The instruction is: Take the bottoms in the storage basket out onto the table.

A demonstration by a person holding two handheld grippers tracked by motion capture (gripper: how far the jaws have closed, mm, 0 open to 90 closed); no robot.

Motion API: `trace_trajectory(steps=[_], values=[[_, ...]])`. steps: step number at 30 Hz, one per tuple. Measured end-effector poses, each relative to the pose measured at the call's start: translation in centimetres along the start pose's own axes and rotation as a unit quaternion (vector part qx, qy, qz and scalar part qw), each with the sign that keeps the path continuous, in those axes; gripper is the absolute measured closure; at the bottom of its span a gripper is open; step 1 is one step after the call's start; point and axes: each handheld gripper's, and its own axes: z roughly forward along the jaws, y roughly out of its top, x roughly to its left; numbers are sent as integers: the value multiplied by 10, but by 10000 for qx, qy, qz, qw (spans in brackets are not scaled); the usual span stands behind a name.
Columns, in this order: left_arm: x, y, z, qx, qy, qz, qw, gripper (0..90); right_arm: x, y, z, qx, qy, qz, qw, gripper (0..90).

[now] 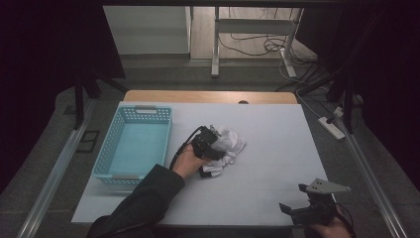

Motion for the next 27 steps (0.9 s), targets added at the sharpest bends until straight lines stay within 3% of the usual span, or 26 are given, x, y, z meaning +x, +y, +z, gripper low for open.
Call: trace_trajectory(steps=[6, 12, 21, 27], values=[[1, 0, 0, -68, -155, -95, 9998, 216, 0, 0, 0, 3, 7, -1, 10000, 4], [0, 1, 1, -40, -172, -58, 9998, 160, 0, 0, 0, 4, 11, 1, 10000, 4], [1, 2, -2, -179, -248, -176, 9994, 96, 0, 0, 0, 5, 20, 4, 10000, 4], [1, 2, -4, -254, -245, -109, 9993, 63, 0, 0, 0, 4, 26, 8, 10000, 4]])
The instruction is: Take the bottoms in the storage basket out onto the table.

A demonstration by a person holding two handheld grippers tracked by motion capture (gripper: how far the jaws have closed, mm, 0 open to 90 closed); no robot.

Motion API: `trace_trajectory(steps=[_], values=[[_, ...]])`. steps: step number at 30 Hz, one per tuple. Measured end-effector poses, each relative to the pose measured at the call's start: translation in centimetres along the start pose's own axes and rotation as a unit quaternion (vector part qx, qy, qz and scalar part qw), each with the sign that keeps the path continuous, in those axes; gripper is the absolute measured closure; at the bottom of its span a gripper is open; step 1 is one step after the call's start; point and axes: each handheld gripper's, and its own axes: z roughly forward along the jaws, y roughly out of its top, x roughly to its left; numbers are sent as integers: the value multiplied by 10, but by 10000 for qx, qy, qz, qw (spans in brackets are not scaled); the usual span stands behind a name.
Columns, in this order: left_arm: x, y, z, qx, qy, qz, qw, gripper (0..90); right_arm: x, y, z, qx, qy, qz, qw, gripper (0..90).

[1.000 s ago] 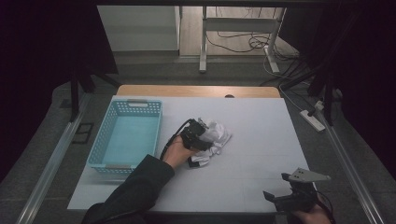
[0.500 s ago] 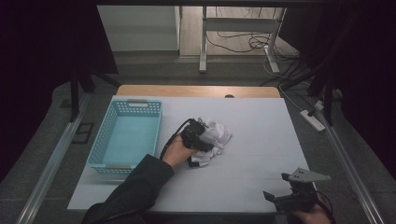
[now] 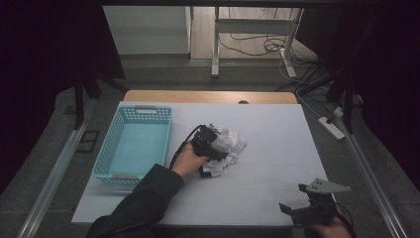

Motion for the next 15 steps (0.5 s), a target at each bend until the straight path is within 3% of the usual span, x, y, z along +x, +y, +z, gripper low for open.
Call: trace_trajectory(steps=[8, 15], values=[[-2, 1, -2, -108, 8, 77, 9999, 2, 0, 0, 0, -5, 0, -3, 10000, 4], [-3, 2, -5, -217, -29, 112, 9997, 0, 0, 0, 0, -11, 1, -4, 10000, 4]])
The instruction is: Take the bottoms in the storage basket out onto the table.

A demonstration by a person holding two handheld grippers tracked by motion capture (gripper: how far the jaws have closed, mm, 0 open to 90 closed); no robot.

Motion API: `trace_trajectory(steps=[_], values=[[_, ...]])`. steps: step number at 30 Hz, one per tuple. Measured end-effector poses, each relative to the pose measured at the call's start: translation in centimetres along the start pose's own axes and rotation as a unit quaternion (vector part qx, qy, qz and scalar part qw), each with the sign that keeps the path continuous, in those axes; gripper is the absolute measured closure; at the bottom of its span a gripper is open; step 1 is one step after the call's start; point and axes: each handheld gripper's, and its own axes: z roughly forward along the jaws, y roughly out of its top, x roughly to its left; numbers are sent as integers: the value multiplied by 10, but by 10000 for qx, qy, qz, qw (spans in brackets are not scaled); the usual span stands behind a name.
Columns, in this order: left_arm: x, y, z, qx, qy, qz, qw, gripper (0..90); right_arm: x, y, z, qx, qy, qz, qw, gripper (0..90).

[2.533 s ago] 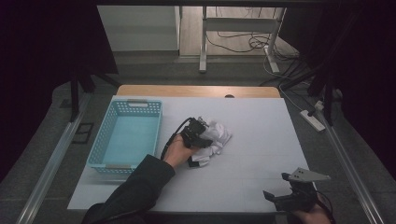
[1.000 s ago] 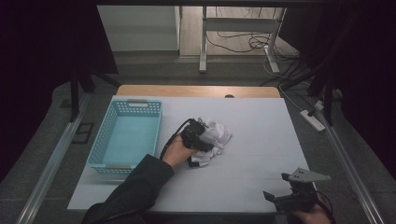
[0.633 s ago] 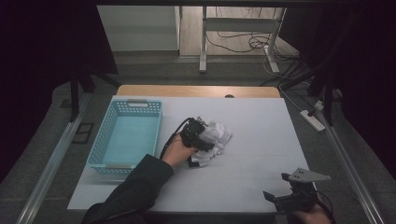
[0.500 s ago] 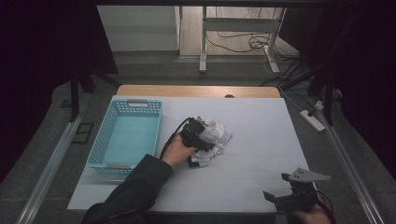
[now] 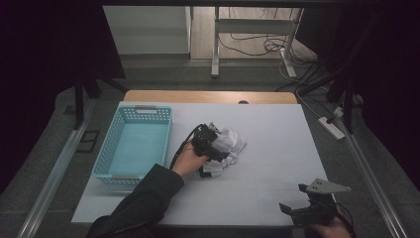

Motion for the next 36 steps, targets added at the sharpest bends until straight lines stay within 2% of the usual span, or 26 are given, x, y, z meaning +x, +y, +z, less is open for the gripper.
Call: trace_trajectory(steps=[8, 19, 25, 36], values=[[0, 2, -5, -107, -76, 40, 9999, 0, 0, 0, 0, -6, 7, 4, 10000, 4], [3, 4, -11, -223, -389, -3, 9990, 2, 0, 0, 0, -11, 4, 0, 10000, 4], [2, 5, -15, -289, -463, -50, 9985, 0, 0, 0, 0, -14, 5, -1, 10000, 4], [1, 6, -25, -369, -504, 48, 9980, 0, 0, 0, 0, -14, 0, -7, 10000, 4]])
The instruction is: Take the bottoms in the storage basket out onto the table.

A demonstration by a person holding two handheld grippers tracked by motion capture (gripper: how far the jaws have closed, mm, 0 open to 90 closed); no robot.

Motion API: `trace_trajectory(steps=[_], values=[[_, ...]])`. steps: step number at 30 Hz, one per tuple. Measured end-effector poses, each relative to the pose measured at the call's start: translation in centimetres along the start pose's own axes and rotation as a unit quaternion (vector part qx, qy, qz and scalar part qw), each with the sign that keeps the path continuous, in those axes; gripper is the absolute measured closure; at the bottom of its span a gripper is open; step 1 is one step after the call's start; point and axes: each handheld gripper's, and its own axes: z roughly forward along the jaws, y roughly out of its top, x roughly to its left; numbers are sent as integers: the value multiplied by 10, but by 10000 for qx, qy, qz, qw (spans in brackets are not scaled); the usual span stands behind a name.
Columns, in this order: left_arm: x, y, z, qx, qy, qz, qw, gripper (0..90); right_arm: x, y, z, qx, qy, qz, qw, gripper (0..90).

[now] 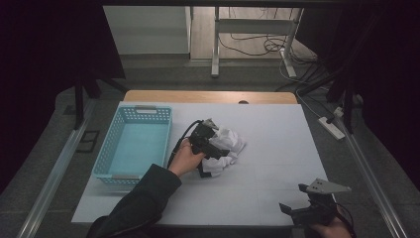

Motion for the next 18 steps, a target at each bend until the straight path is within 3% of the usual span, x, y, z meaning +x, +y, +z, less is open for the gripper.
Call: trace_trajectory(steps=[4, 9, 18], values=[[-1, 0, -4, -71, -21, 33, 10000, 0, 0, 0, 0, -4, 2, 1, 10000, 4], [-6, -1, -8, -36, 0, 268, 9996, 0, 0, 0, 0, 1, 1, 0, 10000, 4], [-8, -4, -19, -147, 58, 209, 9997, 0, 0, 0, 0, 4, 2, -1, 10000, 4]])
